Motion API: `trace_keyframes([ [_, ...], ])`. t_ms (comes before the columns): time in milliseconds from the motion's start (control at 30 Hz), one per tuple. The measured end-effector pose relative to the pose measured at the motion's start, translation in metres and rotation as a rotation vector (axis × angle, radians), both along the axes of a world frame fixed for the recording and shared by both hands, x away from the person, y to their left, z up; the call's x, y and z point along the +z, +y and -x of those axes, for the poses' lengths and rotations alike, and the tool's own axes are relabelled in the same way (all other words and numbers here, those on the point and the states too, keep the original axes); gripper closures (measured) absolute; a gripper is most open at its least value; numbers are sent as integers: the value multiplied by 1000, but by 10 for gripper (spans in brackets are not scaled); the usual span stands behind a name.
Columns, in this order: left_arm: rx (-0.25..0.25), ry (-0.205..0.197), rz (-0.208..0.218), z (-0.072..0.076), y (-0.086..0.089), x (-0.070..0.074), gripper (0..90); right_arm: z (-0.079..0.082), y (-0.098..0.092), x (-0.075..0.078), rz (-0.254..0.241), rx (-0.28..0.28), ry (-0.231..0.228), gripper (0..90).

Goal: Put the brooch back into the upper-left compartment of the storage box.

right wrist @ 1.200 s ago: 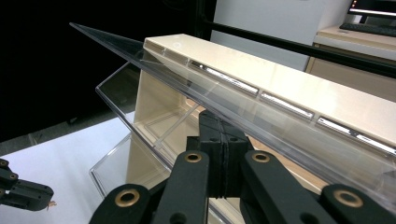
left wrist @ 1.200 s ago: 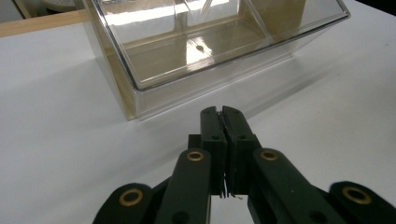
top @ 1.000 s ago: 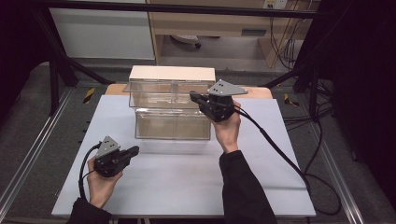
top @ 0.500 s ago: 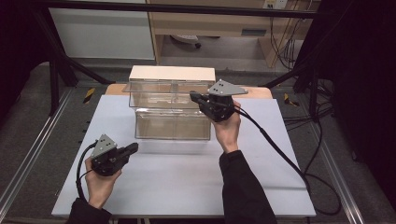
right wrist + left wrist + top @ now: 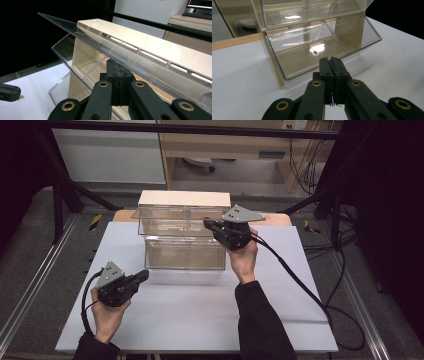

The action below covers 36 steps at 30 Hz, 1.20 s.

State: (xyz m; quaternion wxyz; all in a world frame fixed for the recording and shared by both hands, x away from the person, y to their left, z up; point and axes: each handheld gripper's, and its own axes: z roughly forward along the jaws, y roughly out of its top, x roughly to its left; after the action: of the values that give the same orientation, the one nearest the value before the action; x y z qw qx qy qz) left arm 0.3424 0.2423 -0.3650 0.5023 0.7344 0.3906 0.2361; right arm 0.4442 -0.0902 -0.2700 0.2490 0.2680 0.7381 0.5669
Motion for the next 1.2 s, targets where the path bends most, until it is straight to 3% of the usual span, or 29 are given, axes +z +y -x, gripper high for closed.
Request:
trace_keyframes([
  [633,7,-45,28,-5,2,17,878,-1,0,1,-1,-1,-2,900],
  [1200,19,-105,65,-16,-2,42,878,-1,0,2,2,-1,-1,900],
])
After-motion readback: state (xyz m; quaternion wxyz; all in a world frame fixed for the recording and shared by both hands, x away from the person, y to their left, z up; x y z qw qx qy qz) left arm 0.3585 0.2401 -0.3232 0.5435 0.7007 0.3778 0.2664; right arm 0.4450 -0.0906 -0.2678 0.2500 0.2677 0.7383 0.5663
